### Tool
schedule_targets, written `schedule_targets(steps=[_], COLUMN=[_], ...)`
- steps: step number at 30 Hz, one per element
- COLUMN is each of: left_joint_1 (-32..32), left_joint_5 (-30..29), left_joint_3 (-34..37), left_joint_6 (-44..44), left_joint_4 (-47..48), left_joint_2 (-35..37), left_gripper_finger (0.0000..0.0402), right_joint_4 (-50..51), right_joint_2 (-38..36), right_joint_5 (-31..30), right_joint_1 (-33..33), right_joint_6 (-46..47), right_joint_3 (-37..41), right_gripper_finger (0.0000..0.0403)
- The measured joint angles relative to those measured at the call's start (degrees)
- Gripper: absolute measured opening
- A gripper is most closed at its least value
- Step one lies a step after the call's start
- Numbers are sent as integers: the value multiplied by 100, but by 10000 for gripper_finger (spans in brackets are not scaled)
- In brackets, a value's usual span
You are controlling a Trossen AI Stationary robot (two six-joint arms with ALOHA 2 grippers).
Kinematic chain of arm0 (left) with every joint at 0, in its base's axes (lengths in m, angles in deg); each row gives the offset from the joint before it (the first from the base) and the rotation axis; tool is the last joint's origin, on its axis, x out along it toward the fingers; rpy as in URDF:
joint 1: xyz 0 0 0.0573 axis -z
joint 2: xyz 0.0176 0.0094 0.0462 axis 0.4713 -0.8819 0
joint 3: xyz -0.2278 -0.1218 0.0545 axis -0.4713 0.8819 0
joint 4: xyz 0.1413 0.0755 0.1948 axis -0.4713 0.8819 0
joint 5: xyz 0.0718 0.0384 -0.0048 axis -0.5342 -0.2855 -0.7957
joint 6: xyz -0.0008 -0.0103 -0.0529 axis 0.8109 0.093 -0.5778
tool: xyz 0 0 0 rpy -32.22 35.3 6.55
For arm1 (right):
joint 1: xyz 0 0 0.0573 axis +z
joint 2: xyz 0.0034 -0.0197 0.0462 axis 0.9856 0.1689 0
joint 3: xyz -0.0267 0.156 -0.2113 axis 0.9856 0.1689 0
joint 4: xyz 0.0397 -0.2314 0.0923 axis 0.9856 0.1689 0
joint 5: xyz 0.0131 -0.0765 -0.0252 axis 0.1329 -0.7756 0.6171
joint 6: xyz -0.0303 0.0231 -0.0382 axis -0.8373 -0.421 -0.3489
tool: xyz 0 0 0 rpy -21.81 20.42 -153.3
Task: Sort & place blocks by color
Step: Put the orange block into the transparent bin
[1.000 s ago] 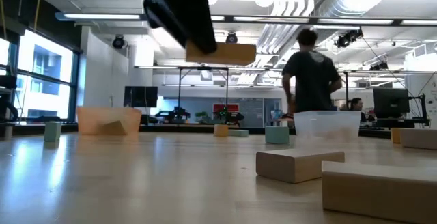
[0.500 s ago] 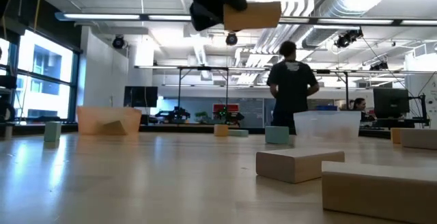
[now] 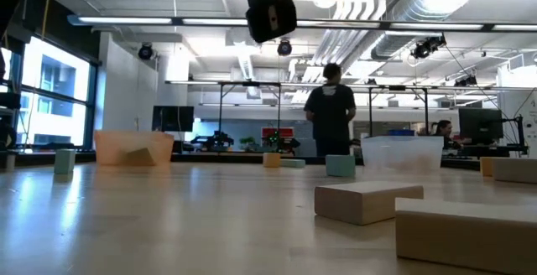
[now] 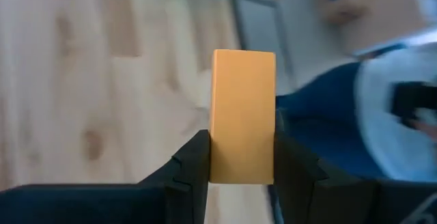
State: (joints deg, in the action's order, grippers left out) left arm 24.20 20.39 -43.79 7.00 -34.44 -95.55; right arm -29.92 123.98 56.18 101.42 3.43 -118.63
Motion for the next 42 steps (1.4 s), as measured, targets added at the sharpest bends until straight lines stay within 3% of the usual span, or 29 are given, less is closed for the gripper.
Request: schedule_targets(steps=[7, 14, 28, 35, 42], left_joint_1=[-222, -401, -818, -883, -883], left_joint_5=[1410, 2061, 2231, 2569, 2632], left_joint_3=[0, 0, 0, 0, 0], left_joint_6=[-513, -1617, -2425, -2795, -2930], left_joint_4=[-1019, -2342, -2717, -3109, -3233], left_joint_2=[0, -2, -9, -9, -11], left_gripper_finger=[99, 99, 98, 98, 98], right_joint_4=[-85, -485, -471, -106, -183], right_joint_2=[78, 193, 196, 197, 197], right_joint_5=[-78, -275, -308, -826, -898], right_joint_1=[7, 108, 216, 214, 216], right_joint_6=[-462, -1258, -1297, -1304, -1306], right_joint_3=[-2, -2, -2, -2, -1], right_gripper_finger=[177, 177, 177, 177, 156])
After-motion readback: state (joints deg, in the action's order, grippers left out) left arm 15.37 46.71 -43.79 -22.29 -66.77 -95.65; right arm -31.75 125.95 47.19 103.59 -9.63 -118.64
